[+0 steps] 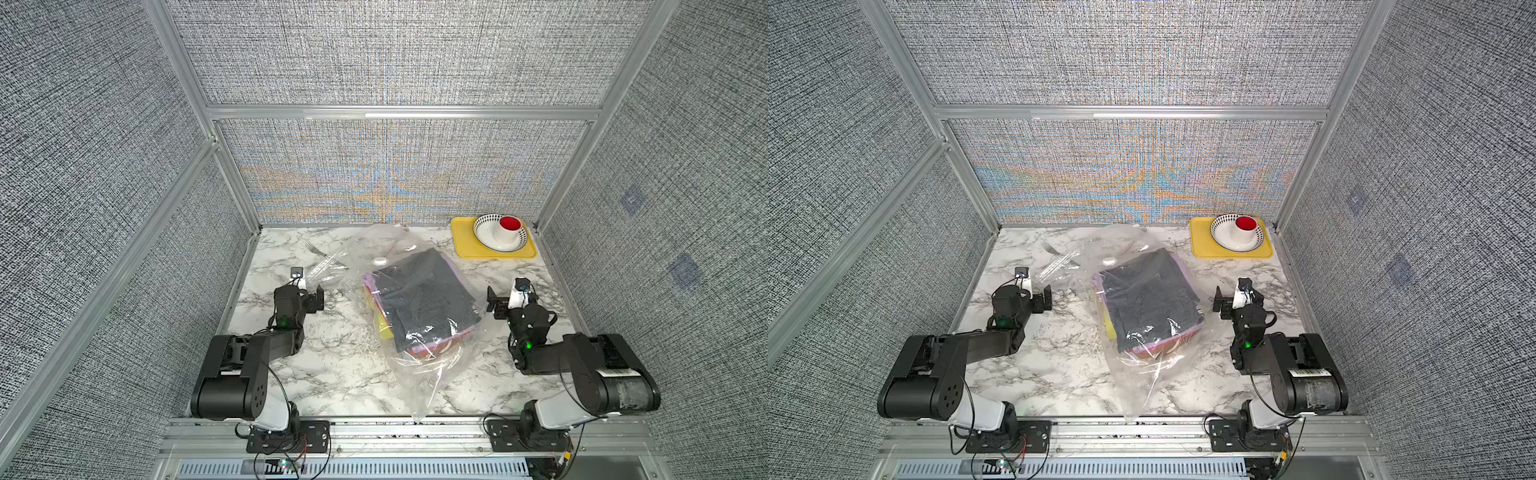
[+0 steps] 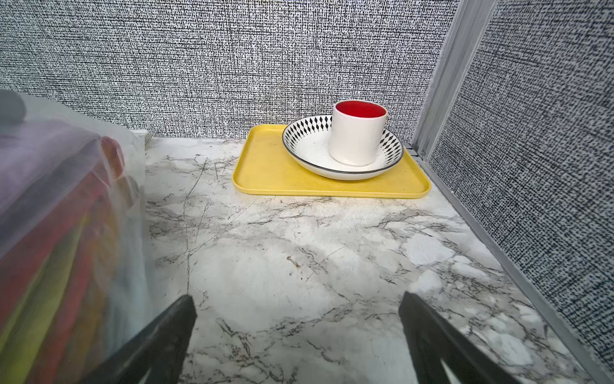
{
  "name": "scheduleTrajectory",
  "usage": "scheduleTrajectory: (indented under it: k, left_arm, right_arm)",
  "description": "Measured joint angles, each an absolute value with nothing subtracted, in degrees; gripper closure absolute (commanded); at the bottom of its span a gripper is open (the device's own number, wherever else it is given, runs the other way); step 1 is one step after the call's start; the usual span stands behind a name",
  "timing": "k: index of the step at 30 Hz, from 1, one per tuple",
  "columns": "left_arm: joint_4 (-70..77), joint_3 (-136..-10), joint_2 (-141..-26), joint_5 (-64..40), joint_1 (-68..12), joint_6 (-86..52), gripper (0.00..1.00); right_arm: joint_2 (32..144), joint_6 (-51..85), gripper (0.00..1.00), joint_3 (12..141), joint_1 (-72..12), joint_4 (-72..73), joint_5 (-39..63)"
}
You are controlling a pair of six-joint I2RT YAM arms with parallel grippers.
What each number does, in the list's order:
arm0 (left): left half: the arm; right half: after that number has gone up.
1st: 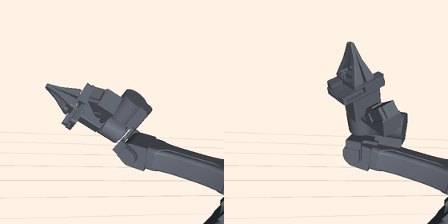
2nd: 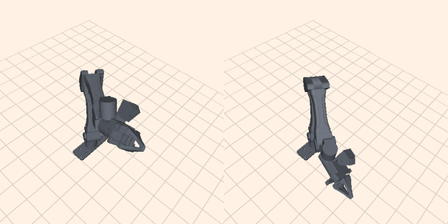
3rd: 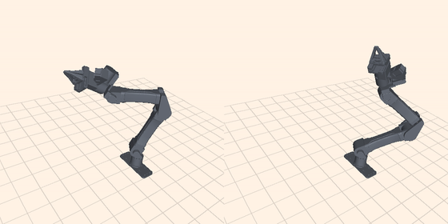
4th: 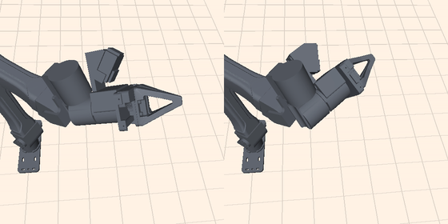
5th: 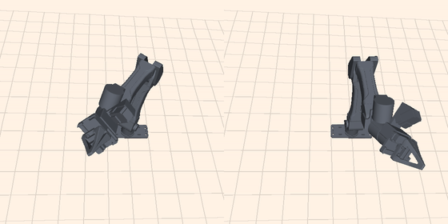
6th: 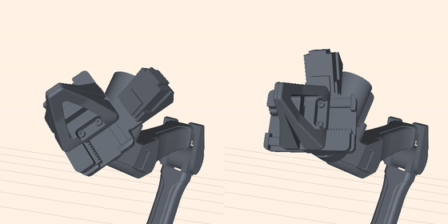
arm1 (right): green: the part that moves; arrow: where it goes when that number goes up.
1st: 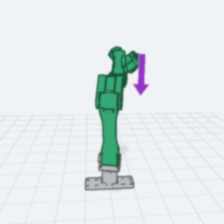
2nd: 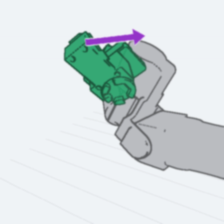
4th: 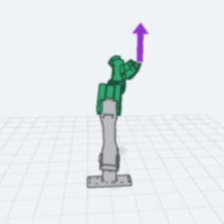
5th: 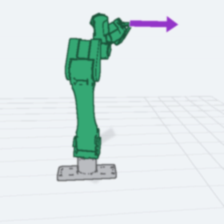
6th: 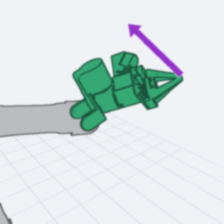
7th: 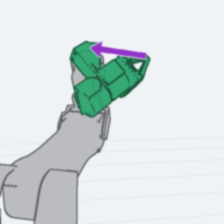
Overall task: Take the trousers out of the vacuum bag
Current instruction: Adjust the vacuum bag at the center of the board.
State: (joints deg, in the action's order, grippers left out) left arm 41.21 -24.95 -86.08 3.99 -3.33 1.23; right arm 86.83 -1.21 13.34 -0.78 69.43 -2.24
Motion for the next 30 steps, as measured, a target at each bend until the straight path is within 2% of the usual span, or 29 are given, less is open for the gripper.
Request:
scheduleTrajectory:
  k: [26, 30]
  left_arm:
    - [41.2, -24.9, -86.1, 4.0, -3.3, 1.3, 0.01]
    - [35.9, -27.2, -83.5, 4.4, -3.4, 1.1, 0.01]
  right_arm:
    - [86.8, -1.2, 0.01, 13.4, -0.7, 69.4, -2.3]
    - [83.3, -0.4, 0.01, 20.2, -0.7, 58.8, -3.7]
